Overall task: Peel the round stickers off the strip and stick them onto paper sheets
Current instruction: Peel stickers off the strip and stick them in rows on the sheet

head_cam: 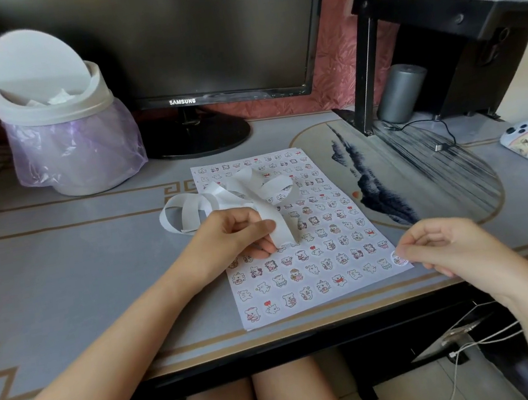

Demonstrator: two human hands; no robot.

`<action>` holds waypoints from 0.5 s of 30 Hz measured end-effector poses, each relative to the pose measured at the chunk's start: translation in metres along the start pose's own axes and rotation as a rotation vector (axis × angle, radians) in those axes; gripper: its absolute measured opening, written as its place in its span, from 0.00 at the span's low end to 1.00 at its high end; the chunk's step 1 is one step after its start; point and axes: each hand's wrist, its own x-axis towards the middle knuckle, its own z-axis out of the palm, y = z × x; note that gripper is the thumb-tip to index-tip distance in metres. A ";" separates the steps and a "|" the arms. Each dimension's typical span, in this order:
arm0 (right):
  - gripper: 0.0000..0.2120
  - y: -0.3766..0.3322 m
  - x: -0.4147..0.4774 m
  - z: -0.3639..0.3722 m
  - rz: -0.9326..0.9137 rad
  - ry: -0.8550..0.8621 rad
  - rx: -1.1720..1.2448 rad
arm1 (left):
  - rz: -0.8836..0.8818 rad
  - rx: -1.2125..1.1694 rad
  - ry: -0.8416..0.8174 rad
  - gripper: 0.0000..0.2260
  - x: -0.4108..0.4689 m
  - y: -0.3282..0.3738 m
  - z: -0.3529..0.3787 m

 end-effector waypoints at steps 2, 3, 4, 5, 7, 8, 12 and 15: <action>0.05 -0.001 0.000 0.001 -0.012 -0.001 0.012 | -0.003 0.000 0.002 0.08 0.000 0.000 0.000; 0.05 -0.001 -0.001 0.002 -0.019 0.000 0.021 | -0.003 0.000 0.001 0.08 0.000 0.001 0.000; 0.05 -0.001 -0.001 0.002 -0.025 0.000 0.026 | -0.003 0.001 0.000 0.08 0.000 0.001 0.000; 0.06 -0.001 0.000 0.002 -0.029 0.000 0.025 | -0.002 0.002 0.000 0.08 0.000 0.001 0.000; 0.06 -0.002 0.000 0.002 -0.035 -0.005 0.011 | -0.003 0.000 -0.001 0.08 0.000 0.001 0.000; 0.06 -0.002 -0.001 0.002 -0.037 -0.006 0.007 | -0.004 -0.001 -0.001 0.08 -0.001 0.001 0.000; 0.05 -0.001 -0.001 0.002 -0.051 -0.002 -0.011 | -0.004 0.008 -0.004 0.08 0.000 0.001 0.000; 0.05 -0.001 0.000 0.003 -0.065 0.001 -0.034 | -0.006 0.010 -0.004 0.08 -0.001 0.002 0.000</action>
